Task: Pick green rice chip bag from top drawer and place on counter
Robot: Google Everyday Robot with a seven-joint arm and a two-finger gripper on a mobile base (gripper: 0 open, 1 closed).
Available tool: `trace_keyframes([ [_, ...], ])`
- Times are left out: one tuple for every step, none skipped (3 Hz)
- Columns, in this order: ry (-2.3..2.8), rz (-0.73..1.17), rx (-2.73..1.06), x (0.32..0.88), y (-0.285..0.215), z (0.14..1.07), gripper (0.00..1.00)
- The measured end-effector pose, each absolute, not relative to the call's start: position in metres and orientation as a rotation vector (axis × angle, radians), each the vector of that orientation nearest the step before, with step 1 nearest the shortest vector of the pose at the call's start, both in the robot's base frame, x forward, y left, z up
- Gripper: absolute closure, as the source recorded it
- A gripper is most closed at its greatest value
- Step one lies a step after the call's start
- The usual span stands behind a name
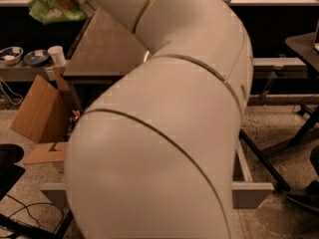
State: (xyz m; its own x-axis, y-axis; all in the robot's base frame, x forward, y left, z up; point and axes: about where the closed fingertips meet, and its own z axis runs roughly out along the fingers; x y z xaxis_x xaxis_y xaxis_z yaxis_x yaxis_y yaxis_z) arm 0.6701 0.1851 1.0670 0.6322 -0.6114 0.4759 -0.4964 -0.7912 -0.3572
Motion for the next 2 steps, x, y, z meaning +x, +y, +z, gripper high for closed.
trace_keyframes([
  [0.986,-0.817,-2.500,0.691,0.136,1.100,1.00],
  [0.971,-0.696,-2.372,0.719,0.103,1.093,1.00],
])
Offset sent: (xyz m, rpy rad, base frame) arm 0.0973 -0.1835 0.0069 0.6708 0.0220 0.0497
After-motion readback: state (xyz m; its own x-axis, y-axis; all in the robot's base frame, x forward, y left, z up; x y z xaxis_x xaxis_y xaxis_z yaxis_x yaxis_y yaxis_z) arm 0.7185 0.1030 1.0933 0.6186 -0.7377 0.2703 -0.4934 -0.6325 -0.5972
